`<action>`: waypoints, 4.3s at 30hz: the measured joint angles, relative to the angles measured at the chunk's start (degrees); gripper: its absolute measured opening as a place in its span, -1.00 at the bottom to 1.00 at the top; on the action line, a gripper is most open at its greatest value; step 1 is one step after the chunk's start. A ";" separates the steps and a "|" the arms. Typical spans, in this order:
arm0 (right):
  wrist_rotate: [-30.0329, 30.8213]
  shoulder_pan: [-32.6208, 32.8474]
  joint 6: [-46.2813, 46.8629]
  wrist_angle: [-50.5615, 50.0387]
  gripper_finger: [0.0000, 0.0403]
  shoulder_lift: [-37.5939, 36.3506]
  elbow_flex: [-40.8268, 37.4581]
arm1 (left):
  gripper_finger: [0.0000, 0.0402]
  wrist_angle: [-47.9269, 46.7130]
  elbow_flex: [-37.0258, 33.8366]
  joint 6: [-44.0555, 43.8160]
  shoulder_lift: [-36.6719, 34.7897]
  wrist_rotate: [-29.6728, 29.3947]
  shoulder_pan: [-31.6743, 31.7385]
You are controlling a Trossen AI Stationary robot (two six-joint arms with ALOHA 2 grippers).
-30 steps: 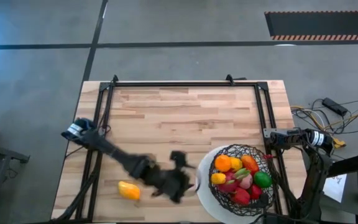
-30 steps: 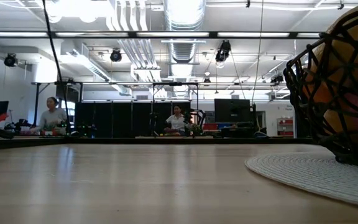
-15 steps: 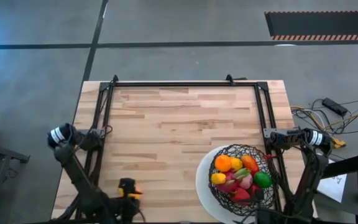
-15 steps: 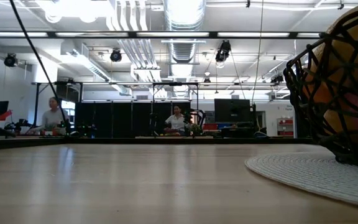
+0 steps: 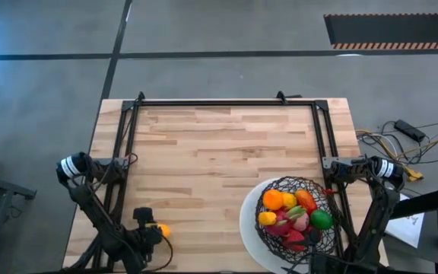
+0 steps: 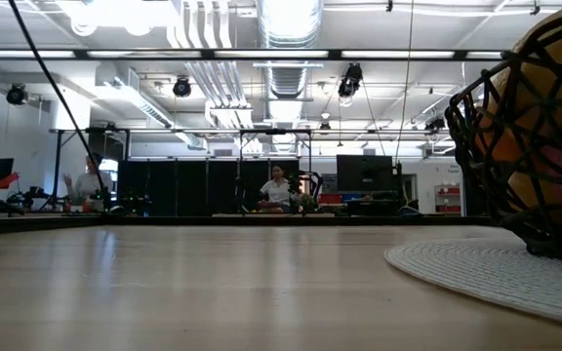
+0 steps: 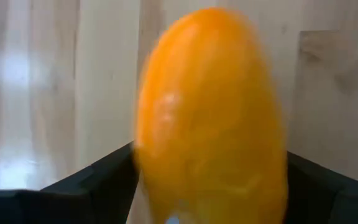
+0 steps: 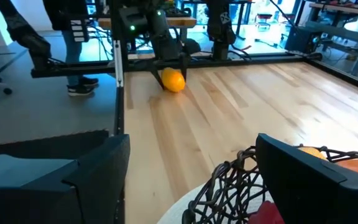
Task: Build produce basket
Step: Put the yellow mango into the black wire basket
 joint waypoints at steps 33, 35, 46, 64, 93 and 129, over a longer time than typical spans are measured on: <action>-6.23 -14.28 -27.60 18.52 0.63 7.16 5.37 | 0.12 81.99 2.92 67.75 8.60 2.56 26.62; -7.00 -15.68 -30.44 19.76 0.63 8.11 6.53 | 0.12 82.04 3.94 68.00 9.54 2.59 26.62; -16.22 -20.36 -48.20 29.96 0.61 12.84 10.99 | 0.13 82.59 5.65 69.06 11.00 3.04 26.33; -21.24 -21.21 -45.89 26.94 -0.08 13.30 11.91 | 0.28 78.22 5.59 70.13 10.52 9.31 27.36; -37.87 -9.16 5.85 -38.46 -0.14 3.67 30.17 | 0.29 53.68 1.64 55.40 6.35 -6.35 27.97; -62.72 -13.44 16.96 -42.32 0.34 3.28 15.91 | 0.29 55.73 0.94 55.24 6.37 -6.39 27.98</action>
